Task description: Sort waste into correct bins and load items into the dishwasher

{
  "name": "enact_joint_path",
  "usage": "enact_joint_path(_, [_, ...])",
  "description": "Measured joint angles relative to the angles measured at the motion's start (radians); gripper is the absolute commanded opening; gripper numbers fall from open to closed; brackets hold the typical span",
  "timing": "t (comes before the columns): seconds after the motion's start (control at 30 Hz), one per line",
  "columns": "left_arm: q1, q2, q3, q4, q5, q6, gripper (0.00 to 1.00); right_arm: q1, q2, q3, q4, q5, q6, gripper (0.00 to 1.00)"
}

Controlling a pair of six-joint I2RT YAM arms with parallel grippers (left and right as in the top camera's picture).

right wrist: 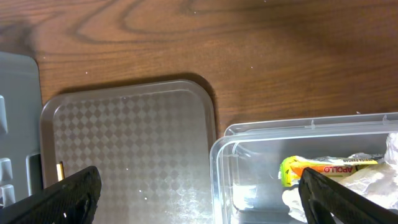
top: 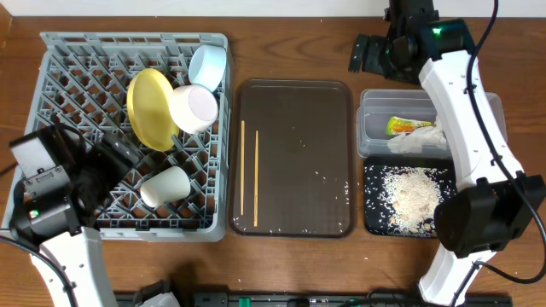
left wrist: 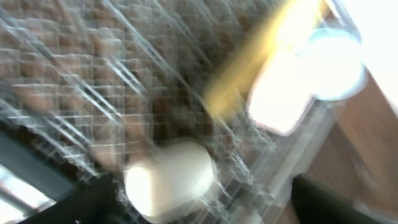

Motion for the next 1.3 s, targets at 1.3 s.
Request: enact_joint_path(1.3, [-0.99,0.512,-0.006,0.168,-0.27,-0.104,0.36,0.016,0.0,0.0,0.0,0.0,0.0,0.99])
